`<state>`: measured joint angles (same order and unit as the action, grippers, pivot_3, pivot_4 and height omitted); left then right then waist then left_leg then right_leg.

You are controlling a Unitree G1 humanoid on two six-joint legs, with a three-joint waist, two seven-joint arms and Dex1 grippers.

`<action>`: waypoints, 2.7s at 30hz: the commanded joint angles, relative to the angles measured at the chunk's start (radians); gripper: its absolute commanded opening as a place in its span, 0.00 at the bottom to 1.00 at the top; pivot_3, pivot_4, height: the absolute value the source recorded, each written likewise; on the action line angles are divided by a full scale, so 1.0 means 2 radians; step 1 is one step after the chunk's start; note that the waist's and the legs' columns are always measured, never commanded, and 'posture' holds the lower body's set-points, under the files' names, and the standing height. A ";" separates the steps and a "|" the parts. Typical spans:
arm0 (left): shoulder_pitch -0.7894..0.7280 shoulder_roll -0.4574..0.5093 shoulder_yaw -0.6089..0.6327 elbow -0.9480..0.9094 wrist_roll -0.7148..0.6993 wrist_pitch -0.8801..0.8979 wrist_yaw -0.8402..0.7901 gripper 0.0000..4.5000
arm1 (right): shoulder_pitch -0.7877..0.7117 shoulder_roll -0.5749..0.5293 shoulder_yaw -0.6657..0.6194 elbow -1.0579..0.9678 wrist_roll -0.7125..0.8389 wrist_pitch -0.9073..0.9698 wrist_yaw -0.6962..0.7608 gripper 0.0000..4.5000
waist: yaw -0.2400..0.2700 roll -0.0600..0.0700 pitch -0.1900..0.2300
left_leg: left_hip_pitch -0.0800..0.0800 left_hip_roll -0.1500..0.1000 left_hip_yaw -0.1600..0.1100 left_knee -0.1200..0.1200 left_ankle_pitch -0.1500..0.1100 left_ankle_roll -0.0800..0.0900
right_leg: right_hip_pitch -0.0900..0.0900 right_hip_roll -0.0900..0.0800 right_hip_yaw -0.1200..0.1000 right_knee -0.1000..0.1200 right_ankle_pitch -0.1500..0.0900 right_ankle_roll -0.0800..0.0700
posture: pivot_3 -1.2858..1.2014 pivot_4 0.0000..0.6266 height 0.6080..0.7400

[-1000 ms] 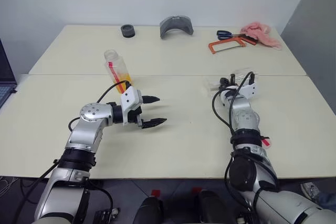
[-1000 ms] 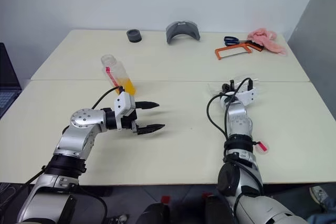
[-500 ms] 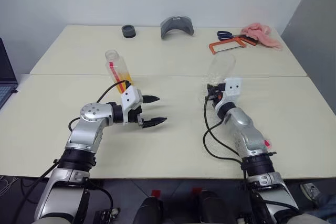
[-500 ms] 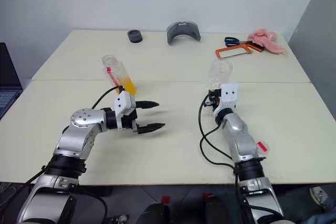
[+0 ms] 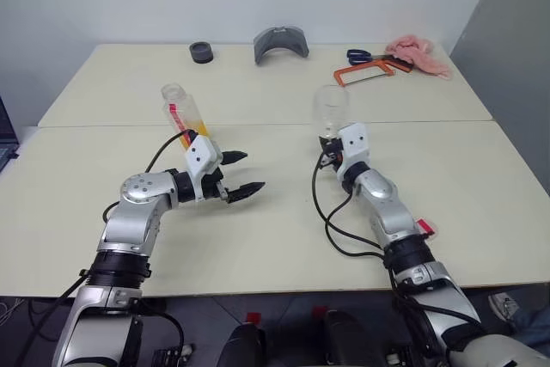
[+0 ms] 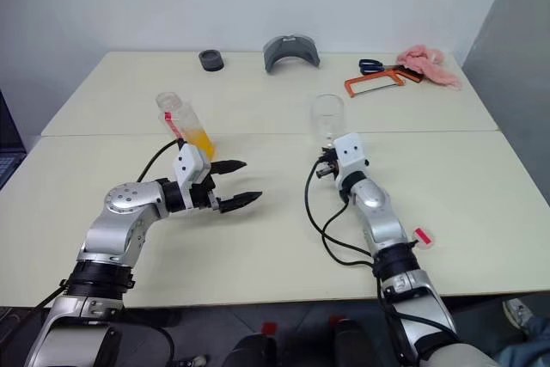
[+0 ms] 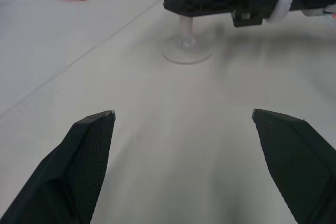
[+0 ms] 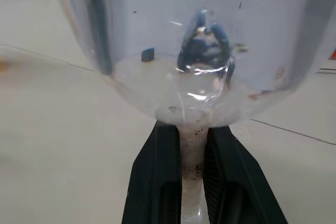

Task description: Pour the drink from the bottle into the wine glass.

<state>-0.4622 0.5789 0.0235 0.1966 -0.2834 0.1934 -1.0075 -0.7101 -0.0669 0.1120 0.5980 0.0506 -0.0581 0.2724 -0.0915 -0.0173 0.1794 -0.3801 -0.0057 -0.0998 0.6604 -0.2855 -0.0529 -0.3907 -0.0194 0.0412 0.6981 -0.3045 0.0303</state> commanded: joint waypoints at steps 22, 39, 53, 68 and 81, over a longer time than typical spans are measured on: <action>-0.006 0.009 0.051 -0.103 -0.047 0.039 0.048 1.00 | -0.051 0.039 -0.003 0.137 -0.025 -0.092 0.061 0.82 | 0.002 0.000 0.000 | 0.000 0.000 0.000 0.000 0.000 0.000 | 0.000 -0.001 0.000 0.000 0.000 0.000 | 0.52 0.24 1.00; -0.014 0.005 0.050 -0.124 -0.061 0.045 0.056 1.00 | -0.020 0.031 -0.005 0.089 -0.021 -0.070 0.080 0.99 | 0.003 0.000 0.000 | 0.000 0.000 0.000 0.000 0.000 -0.001 | 0.000 -0.001 0.000 0.000 0.000 0.000 | 0.52 0.24 1.00; 0.066 -0.004 0.045 -0.137 -0.050 0.054 0.085 1.00 | 0.175 -0.089 0.035 -0.265 -0.002 0.103 0.191 0.99 | 0.008 0.000 0.000 | -0.001 0.000 -0.001 0.000 0.000 0.000 | 0.000 -0.001 0.000 0.000 0.000 0.000 | 0.52 0.24 1.00; 0.151 -0.035 0.119 -0.076 0.001 -0.027 0.228 1.00 | 0.235 -0.178 0.002 -0.589 0.129 0.292 0.213 0.99 | 0.023 0.000 0.000 | -0.001 0.000 -0.002 0.000 0.000 0.000 | 0.001 -0.001 0.000 -0.002 0.000 0.000 | 0.52 0.24 1.00; 0.073 -0.016 0.119 -0.026 0.000 -0.024 0.227 1.00 | 0.180 -0.155 0.001 -0.619 0.145 0.406 0.127 0.99 | 0.029 0.000 0.000 | -0.001 0.000 -0.002 0.000 0.000 0.000 | 0.001 -0.001 -0.002 -0.002 0.000 0.000 | 0.52 0.24 1.00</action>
<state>-0.3014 0.5304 0.2606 0.1533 -0.2848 0.1596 -0.5460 -0.3313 -0.3816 0.1374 -0.5845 0.3203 0.7436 0.5415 -0.0327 -0.0175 0.1803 -0.3826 -0.0064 -0.1039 0.6611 -0.2854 -0.0533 -0.3887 -0.0223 0.0382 0.6947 -0.3047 0.0305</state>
